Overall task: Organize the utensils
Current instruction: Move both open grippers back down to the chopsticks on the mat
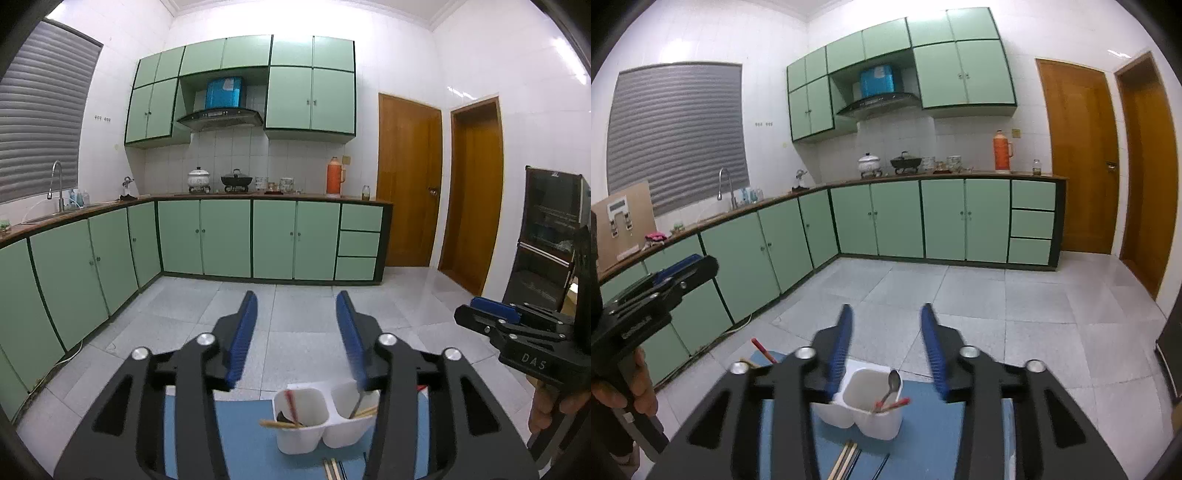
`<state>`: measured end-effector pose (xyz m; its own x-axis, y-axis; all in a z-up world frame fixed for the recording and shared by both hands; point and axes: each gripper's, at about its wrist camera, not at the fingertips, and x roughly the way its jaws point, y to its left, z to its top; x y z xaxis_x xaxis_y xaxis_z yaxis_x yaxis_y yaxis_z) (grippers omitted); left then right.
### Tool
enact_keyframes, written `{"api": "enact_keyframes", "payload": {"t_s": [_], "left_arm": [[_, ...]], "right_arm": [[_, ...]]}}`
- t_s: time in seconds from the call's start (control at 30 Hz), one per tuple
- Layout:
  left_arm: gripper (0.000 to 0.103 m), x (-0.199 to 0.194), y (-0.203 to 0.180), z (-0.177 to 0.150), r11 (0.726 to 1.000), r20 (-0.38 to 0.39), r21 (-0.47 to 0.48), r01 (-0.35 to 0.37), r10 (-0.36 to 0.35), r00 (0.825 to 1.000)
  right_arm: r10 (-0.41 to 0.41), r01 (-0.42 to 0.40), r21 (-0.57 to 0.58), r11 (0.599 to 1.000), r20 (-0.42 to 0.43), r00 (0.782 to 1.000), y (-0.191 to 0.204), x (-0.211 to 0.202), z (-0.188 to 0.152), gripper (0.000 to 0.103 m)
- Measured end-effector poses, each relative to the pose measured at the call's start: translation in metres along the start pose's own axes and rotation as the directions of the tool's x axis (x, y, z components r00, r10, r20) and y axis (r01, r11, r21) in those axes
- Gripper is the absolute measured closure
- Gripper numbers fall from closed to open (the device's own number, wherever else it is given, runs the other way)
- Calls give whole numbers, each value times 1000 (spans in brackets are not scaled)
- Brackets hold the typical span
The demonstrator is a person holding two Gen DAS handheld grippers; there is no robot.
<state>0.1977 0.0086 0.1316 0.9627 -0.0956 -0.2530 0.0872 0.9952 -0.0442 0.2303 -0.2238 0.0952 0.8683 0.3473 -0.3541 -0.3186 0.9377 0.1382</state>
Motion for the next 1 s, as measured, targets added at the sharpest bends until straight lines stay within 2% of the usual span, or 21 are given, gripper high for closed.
{"api": "enact_keyframes", "payload": {"t_s": [0.13, 0.27, 0.4, 0.5, 0.7, 0.83, 1.0], "left_arm": [[45, -24, -7, -15, 1000, 11, 3, 0, 0, 1000], [33, -43, -18, -41, 1000, 1, 22, 4, -4, 1000], [22, -57, -25, -86, 999, -59, 44, 4, -1, 998], [17, -59, -25, -116, 999, -118, 53, 3, 4, 993], [10, -60, -15, -180, 998, -212, 53, -22, 33, 977], [9, -60, -5, -213, 999, -271, 28, -24, 31, 962], [9, -57, 5, -241, 999, -342, 12, -32, 34, 939]], "right_arm": [[-9, 9, 19, 1000, 25, 1000, -2, -25, -20, 42], [-34, 32, 52, 998, 34, 999, -2, -48, -54, 28], [-85, 85, 71, 994, 5, 996, -1, -61, -96, 16], [-123, 125, 80, 989, -27, 992, 0, -65, -126, 10], [-156, 172, 136, 976, -120, 980, -2, -64, -181, 6], [-168, 191, 135, 972, -169, 971, 2, -63, -207, 6], [-139, 173, 127, 977, -242, 960, 14, -54, -235, 6]]}}
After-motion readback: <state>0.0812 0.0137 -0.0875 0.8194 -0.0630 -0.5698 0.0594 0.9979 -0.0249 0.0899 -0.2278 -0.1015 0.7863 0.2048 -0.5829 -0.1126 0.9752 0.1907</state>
